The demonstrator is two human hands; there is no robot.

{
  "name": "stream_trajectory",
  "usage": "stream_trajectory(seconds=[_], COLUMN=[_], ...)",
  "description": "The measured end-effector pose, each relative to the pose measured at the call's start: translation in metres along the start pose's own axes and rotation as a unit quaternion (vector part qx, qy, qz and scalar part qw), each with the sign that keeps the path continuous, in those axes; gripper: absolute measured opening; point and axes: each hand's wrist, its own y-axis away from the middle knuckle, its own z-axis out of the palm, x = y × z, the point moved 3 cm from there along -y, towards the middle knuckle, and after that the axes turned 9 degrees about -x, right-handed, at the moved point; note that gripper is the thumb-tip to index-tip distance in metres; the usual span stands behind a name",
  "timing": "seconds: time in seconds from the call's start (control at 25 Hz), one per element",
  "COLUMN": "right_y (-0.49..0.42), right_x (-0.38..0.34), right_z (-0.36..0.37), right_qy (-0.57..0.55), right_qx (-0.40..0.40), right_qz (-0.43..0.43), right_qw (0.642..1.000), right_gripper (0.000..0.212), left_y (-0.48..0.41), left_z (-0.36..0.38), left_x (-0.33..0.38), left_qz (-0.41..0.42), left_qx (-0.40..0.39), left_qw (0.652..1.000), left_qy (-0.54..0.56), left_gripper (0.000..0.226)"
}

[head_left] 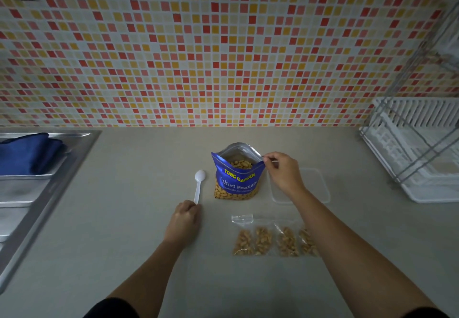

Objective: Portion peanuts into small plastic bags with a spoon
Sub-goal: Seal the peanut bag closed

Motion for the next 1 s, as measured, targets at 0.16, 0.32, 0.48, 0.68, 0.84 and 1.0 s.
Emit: stream_trajectory(seconds=[0.16, 0.32, 0.48, 0.68, 0.84, 1.0], right_y=[-0.002, -0.004, -0.009, -0.017, -0.022, -0.026], right_x=[0.004, 0.008, 0.012, 0.012, 0.017, 0.023], right_z=[-0.001, -0.007, -0.004, -0.007, -0.01, -0.005], right_qy=[0.019, 0.0, 0.005, 0.009, 0.0, -0.011], right_qx=[-0.028, -0.09, -0.162, -0.16, -0.179, -0.178], right_qz=[-0.036, -0.07, -0.074, -0.071, -0.055, -0.04], right_qw=[0.999, 0.993, 0.984, 0.984, 0.982, 0.983], right_gripper=[0.019, 0.024, 0.038, 0.01, 0.009, 0.007], left_y=[-0.01, -0.054, -0.089, -0.106, -0.108, -0.11], left_z=[-0.023, -0.094, -0.122, -0.129, -0.132, -0.131], left_x=[0.006, 0.031, 0.074, 0.075, 0.065, 0.062], left_qz=[0.042, 0.018, 0.128, 0.169, 0.207, 0.211], left_qx=[0.059, 0.155, -0.05, -0.116, -0.171, -0.196], left_qw=[0.997, 0.977, 0.986, 0.979, 0.958, 0.948], left_qy=[0.037, 0.144, 0.097, -0.005, -0.102, -0.137], left_gripper=[0.034, 0.035, 0.051, 0.039, 0.033, 0.03])
